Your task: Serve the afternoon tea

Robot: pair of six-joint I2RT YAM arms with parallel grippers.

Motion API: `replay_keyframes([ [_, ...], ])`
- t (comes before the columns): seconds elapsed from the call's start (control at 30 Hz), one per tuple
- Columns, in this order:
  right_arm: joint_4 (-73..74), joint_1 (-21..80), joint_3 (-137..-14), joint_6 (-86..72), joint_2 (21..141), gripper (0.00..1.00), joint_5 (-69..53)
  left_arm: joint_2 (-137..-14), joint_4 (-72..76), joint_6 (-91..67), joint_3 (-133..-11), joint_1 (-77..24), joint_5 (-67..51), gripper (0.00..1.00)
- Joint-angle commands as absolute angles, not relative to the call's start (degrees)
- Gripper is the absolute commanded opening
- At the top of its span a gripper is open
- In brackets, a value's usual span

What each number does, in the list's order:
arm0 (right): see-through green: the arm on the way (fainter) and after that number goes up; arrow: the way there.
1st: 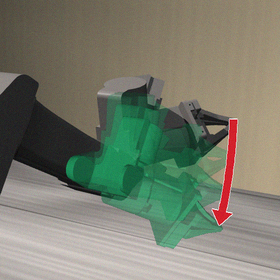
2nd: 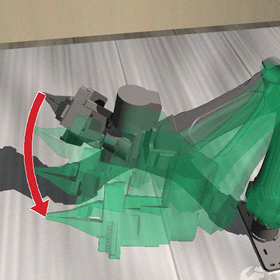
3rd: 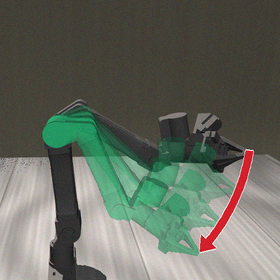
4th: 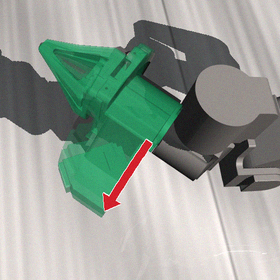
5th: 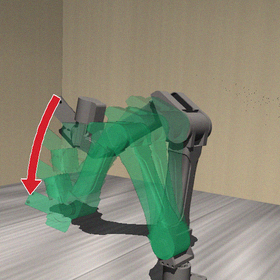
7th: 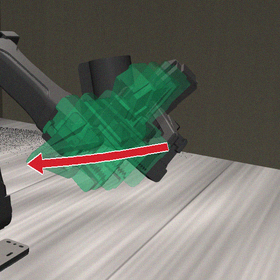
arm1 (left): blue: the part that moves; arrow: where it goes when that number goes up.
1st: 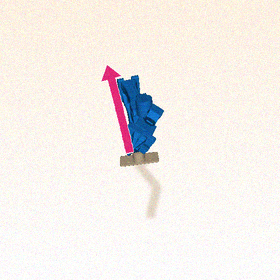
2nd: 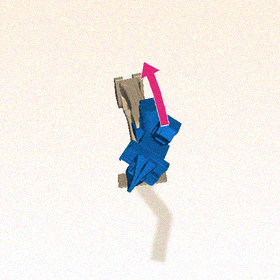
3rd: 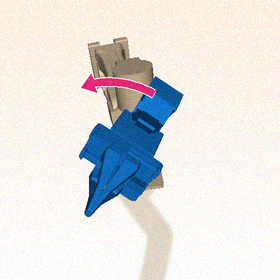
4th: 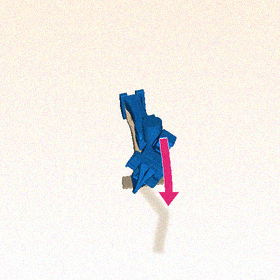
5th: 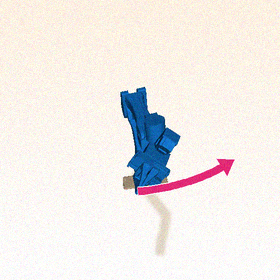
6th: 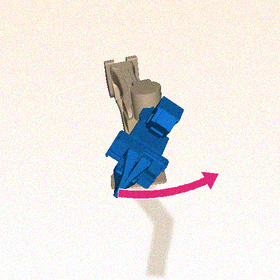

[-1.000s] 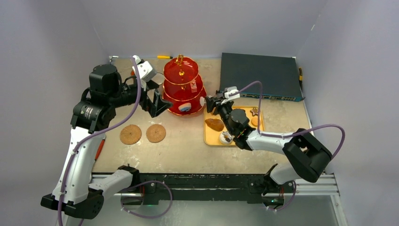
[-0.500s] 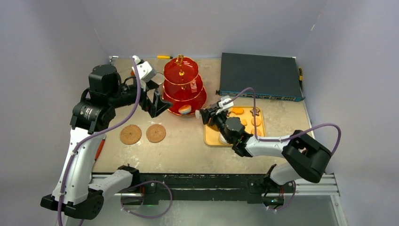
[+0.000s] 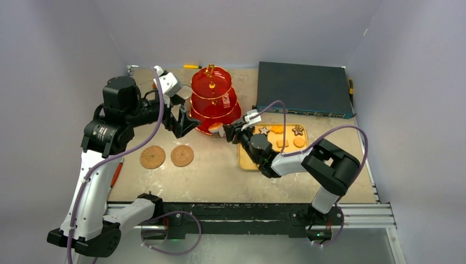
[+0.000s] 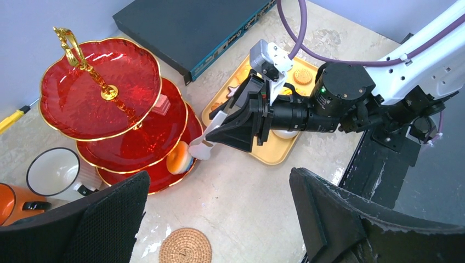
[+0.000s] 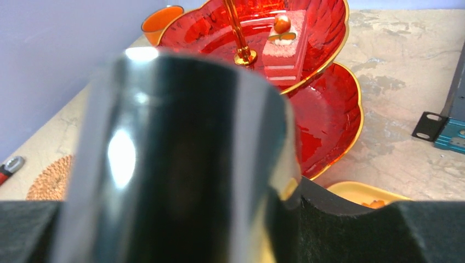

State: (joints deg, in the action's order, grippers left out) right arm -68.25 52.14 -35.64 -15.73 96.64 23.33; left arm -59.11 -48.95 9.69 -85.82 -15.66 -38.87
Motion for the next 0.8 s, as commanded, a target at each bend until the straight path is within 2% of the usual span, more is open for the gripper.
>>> replay_keyframes([
  [0.0,-74.9,52.5,-38.7,-18.4,97.6,0.44,25.5,-58.4,-48.9,10.9,-86.9,-15.8,-38.6,0.99],
  [0.77,-84.0,51.2,-44.9,-20.5,107.9,0.45,35.2,-57.0,-51.4,15.3,-85.2,-15.8,-37.5,0.99],
])
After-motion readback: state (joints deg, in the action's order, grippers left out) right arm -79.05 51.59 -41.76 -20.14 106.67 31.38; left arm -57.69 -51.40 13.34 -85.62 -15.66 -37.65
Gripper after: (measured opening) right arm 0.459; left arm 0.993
